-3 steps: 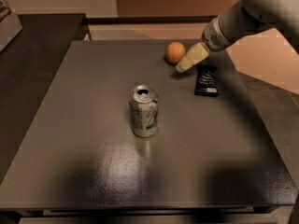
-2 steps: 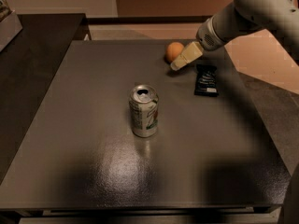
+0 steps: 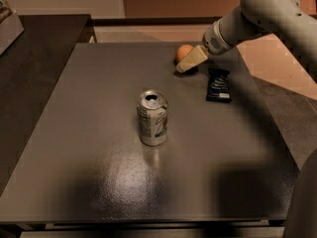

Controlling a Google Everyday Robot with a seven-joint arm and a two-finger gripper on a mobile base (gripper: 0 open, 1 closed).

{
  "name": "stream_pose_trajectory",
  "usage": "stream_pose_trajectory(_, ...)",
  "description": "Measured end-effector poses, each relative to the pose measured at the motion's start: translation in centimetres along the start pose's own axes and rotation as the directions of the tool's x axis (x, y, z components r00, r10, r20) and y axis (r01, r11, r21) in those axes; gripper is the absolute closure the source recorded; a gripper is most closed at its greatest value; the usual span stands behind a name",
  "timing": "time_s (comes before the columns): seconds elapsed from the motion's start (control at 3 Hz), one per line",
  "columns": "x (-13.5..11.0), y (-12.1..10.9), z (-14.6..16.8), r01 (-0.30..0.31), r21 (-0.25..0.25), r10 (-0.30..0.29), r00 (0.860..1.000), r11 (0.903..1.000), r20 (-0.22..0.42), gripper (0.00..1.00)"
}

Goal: Move orange near 7up can

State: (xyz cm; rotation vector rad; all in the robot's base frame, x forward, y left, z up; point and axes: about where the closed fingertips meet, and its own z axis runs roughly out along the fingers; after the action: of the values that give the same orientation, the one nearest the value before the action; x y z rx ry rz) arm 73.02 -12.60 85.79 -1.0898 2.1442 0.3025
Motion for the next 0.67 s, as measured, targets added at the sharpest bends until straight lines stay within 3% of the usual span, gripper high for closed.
stream_pose_trajectory(0.67,-0.11,0.52,0.5,-0.001,-0.021,0.002,1.0,0.9998,0.02,0.64)
